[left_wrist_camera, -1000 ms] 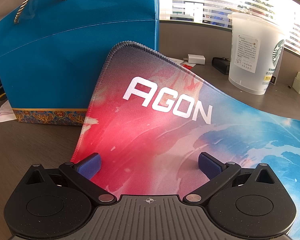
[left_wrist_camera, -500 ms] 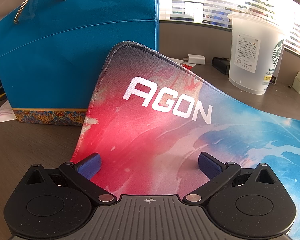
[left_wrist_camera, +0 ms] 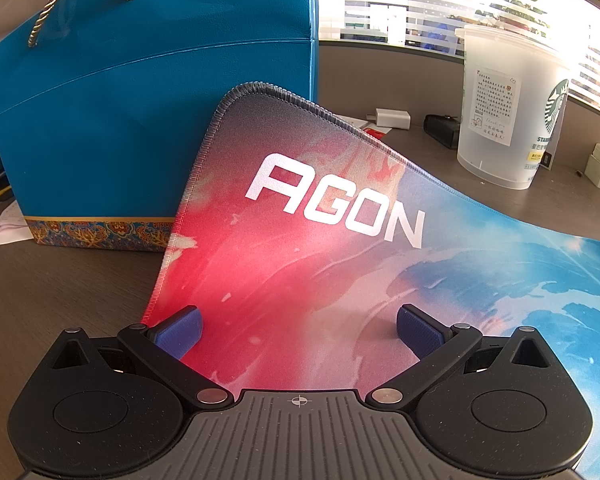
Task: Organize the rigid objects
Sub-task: 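Return the right tool to the pile and grasp a black marker, then lower the black marker into the teal box and open the right tool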
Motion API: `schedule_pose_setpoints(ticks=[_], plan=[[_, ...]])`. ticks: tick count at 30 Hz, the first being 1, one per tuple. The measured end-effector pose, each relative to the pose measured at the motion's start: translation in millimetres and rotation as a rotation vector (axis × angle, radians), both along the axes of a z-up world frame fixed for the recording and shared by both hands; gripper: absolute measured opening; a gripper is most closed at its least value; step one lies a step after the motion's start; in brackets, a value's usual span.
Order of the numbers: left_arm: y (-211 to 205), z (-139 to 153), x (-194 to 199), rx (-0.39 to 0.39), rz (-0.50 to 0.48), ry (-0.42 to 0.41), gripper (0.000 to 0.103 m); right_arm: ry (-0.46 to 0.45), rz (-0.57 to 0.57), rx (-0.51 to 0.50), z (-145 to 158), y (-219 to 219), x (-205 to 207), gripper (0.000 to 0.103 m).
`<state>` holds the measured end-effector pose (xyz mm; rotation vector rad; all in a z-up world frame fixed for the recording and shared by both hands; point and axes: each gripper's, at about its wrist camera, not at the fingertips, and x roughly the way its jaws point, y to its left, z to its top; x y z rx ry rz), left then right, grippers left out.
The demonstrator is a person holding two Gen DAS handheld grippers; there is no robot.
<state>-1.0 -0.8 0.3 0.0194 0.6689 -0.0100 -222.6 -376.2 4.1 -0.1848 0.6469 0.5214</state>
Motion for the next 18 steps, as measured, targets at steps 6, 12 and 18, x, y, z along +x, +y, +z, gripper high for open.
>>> schedule_pose_setpoints(ticks=[6,12,18], plan=[[0,0,0,0.0,0.0,0.0,0.103,-0.023,0.023,-0.063,3,4,-2,0.009],[0,0,0,0.0,0.0,0.0,0.103,-0.031,0.071,-0.108,20,5,1,0.009],[0,0,0,0.0,0.0,0.0,0.103,-0.03,0.127,-0.203,37,7,9,0.009]])
